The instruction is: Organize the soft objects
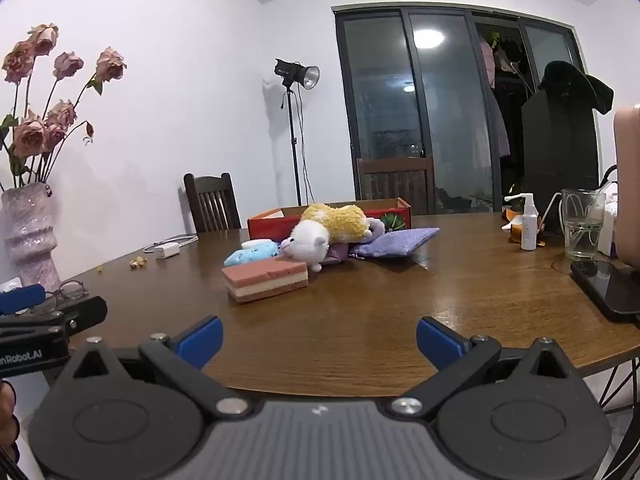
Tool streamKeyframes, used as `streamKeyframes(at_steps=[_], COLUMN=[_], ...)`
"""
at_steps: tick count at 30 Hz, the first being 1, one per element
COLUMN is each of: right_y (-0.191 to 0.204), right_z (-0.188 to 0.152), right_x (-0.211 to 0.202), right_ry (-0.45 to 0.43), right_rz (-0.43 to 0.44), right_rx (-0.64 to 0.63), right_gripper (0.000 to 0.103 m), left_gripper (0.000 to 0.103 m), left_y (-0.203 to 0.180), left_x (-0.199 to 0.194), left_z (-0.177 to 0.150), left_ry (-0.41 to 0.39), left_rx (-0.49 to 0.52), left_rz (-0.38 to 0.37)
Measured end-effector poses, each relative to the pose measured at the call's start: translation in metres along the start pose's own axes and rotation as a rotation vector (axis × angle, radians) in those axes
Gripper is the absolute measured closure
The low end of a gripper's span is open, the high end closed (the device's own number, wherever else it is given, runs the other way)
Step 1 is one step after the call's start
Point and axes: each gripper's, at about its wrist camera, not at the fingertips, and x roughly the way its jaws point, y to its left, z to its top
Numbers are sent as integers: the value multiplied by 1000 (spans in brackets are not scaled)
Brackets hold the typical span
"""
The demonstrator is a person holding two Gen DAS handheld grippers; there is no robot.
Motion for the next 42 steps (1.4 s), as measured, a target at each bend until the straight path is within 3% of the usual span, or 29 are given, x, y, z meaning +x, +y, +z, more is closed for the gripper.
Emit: streamKeyframes(at_steps=[6,8,11,42], right_y=[1,1,3,2], right_z=[1,1,-3,-3], right_x=[-2,0,14,10], right_ry=[5,10,17,23], right_rz=[-11,-9,-3,0], right_rx=[15,22,-13,-14], right_gripper=[0,0,0,0], left_gripper=[0,0,0,0], left_y=[44,-13,-14,-12], left_x=[15,-5,-5,-6], left_z=[8,-3,-4,-3], left_ry=[20,-56,-62,-68], left_rx=[-42,72,77,72], left_rz=[-34,44,47,53])
